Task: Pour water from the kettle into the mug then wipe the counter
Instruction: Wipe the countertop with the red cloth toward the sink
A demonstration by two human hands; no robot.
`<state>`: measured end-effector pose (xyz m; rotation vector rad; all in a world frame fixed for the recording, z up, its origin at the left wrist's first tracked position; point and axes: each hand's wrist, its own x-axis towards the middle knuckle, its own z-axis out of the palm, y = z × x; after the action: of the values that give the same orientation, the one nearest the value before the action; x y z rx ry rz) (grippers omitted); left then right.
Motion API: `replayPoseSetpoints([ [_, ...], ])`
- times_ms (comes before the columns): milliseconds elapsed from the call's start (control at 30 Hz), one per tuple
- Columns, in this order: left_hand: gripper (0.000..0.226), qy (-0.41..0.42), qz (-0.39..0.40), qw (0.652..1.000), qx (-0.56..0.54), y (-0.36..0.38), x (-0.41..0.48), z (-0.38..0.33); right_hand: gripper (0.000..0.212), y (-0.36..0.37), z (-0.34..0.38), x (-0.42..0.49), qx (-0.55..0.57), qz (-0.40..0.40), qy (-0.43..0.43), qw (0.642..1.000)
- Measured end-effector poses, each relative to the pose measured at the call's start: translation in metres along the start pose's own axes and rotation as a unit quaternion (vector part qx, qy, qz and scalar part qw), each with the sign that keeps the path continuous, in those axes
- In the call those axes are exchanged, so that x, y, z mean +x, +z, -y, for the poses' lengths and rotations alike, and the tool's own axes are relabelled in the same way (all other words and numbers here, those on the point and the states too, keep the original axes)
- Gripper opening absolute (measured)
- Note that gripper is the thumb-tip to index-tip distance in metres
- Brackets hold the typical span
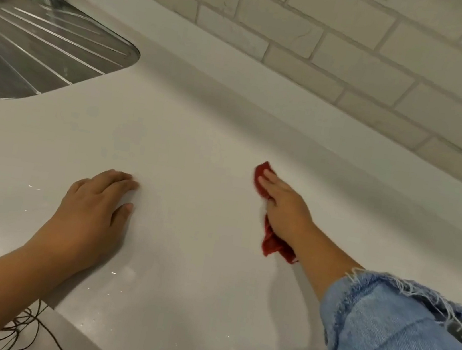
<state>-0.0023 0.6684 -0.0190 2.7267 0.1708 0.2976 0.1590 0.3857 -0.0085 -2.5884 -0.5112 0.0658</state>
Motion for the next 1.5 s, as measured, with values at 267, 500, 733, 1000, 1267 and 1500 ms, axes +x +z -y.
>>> replayPoseSetpoints([
  [267, 0.056, 0.002, -0.014, 1.0, 0.0, 0.001, -0.001, 0.0, 0.048, -0.064, -0.039, 0.006, 0.336, -0.146, 0.139, 0.92],
  [500, 0.06, -0.007, -0.026, 1.0, -0.002, -0.001, 0.0, -0.004, 0.047, -0.117, -0.187, -0.01, 0.087, -0.145, 0.422, 0.891],
  [733, 0.055, -0.005, -0.026, 1.0, 0.011, 0.002, 0.0, -0.002, 0.042, -0.074, -0.16, 0.07, -0.147, -0.072, 0.256, 0.953],
  [1000, 0.055, -0.005, -0.025, 1.0, 0.016, 0.002, 0.0, 0.0, 0.041, 0.015, 0.008, 0.109, -0.036, 0.043, -0.163, 0.985],
  [1267, 0.047, -0.023, -0.023, 0.999, -0.004, -0.002, -0.002, -0.004, 0.049, 0.036, 0.08, 0.025, 0.019, 0.227, -0.316, 0.921],
  [1500, 0.049, -0.021, -0.023, 1.0, -0.001, -0.002, -0.003, -0.005, 0.052, -0.01, 0.07, -0.003, 0.214, 0.244, -0.112, 0.939],
])
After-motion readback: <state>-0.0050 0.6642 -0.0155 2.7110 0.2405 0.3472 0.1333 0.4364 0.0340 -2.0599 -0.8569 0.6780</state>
